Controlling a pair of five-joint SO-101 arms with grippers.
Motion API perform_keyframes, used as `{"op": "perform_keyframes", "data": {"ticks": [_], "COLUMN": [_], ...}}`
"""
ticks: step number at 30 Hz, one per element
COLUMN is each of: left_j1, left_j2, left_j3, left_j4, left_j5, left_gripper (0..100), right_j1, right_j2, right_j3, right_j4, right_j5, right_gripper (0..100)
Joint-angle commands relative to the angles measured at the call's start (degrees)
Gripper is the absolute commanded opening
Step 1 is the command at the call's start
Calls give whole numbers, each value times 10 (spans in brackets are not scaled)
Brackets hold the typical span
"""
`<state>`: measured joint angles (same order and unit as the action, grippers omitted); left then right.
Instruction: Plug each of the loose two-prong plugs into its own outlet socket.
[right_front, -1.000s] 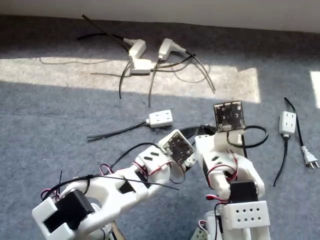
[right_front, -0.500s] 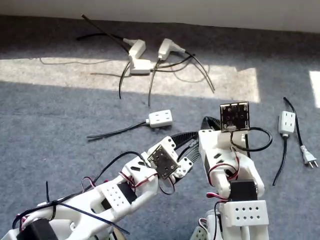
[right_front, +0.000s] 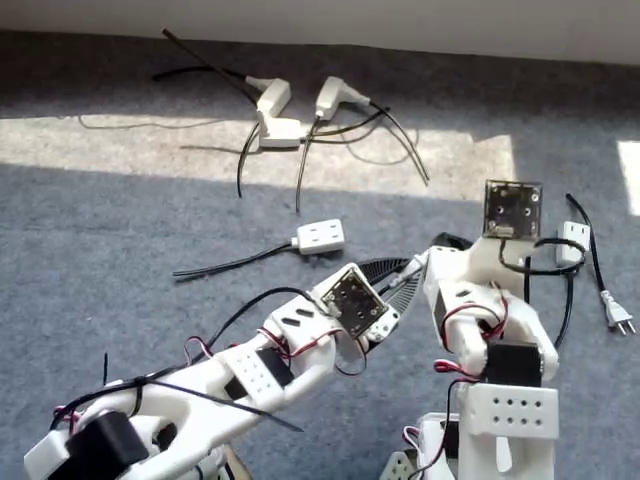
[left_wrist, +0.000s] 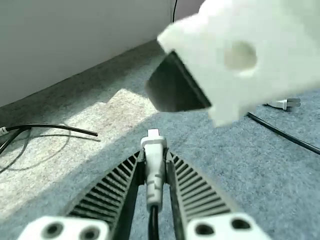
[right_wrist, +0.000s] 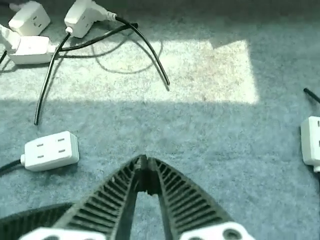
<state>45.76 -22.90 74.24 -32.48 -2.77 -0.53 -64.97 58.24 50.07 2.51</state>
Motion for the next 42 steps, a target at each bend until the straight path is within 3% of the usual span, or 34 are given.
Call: {"op": "perform_keyframes", "data": {"ticks": [1, 7, 10, 14, 17, 21, 23, 29, 37, 42], "left_j1": [-9, -66, -98, -153, -182, -211, -221, -233, -235, -236], "left_j2": [52, 82, 76, 53, 49, 50, 50, 96, 390, 520], "left_j3": [-52, -80, -110, -240, -362, -474, -502, -580, -850, -1018], "left_j4": [-3, 3, 73, 353, 580, 765, 801, 865, 952, 1058], "left_j5": [-4, -3, -3, -1, -3, -2, 3, 105, 233, 313], "left_gripper": [6, 6, 6, 6, 6, 6, 6, 6, 6, 6], "right_j1": [7, 45, 84, 100, 99, 85, 71, 45, 44, 44], "right_j2": [-8, -4, -4, -4, -4, -5, -5, -5, -6, -6], "right_j3": [-98, -122, -66, 71, 169, 232, 247, 260, 293, 293], "right_j4": [67, 105, 77, -42, -143, -223, -238, -244, -281, -281], "right_j5": [-21, -20, -21, -29, -90, -126, -127, -126, -126, -126], "right_gripper": [7, 7, 7, 7, 7, 7, 7, 7, 7, 7]}}
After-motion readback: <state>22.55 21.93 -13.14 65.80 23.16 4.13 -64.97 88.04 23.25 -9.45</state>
